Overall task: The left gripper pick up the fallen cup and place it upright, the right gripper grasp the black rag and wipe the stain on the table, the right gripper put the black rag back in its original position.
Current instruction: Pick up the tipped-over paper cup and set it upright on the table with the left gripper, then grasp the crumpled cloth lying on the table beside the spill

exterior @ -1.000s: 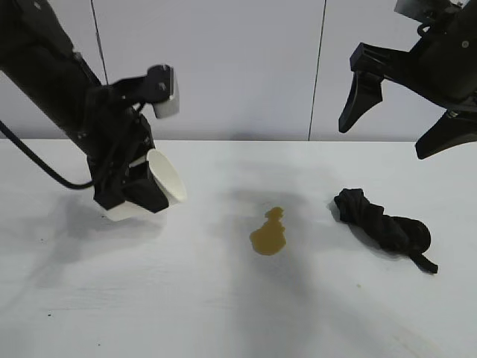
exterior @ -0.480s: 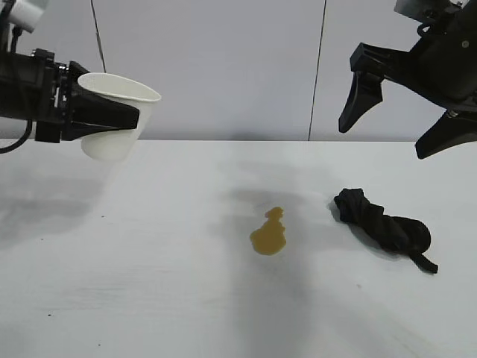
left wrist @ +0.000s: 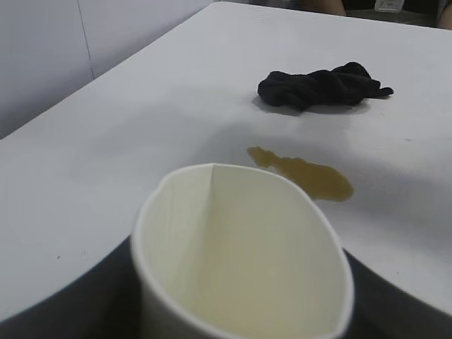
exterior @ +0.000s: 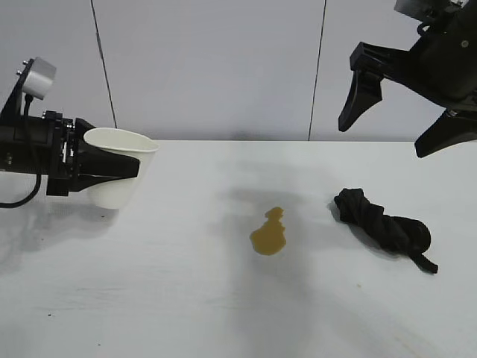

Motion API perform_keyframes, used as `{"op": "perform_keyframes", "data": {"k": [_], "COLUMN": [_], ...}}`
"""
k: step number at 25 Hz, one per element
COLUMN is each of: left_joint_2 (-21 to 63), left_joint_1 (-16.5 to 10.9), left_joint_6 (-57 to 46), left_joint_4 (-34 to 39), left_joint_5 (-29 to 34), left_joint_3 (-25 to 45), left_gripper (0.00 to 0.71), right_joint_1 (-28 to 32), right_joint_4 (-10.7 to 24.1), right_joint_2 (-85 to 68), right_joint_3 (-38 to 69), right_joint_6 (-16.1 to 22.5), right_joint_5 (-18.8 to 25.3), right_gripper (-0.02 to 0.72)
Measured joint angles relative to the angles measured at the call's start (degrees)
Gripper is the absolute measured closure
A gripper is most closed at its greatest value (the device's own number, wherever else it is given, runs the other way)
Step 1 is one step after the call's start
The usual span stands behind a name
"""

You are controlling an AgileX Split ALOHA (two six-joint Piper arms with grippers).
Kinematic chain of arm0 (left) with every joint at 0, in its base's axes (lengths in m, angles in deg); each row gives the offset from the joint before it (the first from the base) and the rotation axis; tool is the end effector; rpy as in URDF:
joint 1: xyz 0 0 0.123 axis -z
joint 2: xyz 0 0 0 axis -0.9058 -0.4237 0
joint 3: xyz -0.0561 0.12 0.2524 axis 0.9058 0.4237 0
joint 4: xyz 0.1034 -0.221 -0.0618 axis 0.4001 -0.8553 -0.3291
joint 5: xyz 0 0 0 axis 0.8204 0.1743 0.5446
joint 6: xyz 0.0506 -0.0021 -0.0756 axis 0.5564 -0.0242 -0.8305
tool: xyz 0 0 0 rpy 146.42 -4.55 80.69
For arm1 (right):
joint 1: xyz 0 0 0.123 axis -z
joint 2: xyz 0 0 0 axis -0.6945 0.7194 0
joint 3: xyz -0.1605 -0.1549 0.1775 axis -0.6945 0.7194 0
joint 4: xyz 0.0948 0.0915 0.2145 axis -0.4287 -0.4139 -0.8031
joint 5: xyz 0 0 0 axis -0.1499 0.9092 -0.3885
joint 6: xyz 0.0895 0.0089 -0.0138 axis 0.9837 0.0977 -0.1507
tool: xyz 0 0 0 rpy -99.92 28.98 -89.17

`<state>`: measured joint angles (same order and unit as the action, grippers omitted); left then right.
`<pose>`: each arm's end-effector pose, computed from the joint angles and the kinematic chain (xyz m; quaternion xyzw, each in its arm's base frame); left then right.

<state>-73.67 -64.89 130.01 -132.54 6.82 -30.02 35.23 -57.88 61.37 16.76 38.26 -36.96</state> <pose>0.3653 -0.0825 0.0796 0.4702 0.6599 -0.3504 0.4698 0.3291 0.0657 0.2440 0.0311 0.9545 0.1354 0.2639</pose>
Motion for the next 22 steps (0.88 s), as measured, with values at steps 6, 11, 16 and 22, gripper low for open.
{"op": "perform_keyframes", "data": {"k": [6, 11, 16, 22], "left_joint_2": [-0.61, -0.52, 4.76, 19.70], "left_joint_1": [0.10, 0.10, 0.26, 2.03], "left_joint_6": [0.35, 0.24, -7.00, -42.06], "left_joint_4": [0.00, 0.00, 0.05, 6.34], "left_joint_5": [-0.05, -0.05, -0.23, -17.21], "left_joint_3": [0.00, 0.00, 0.00, 0.00], "left_gripper": [0.151, 0.030, 0.019, 0.017], "right_joint_1": [0.00, 0.00, 0.00, 0.00], "right_joint_4": [0.00, 0.00, 0.00, 0.00], "right_joint_2": [0.00, 0.00, 0.00, 0.00], "right_joint_3": [0.00, 0.00, 0.00, 0.00], "right_joint_6": [0.00, 0.00, 0.00, 0.00], "right_joint_5": [-0.10, -0.10, -0.10, -0.10], "right_gripper": [0.030, 0.030, 0.030, 0.030]}}
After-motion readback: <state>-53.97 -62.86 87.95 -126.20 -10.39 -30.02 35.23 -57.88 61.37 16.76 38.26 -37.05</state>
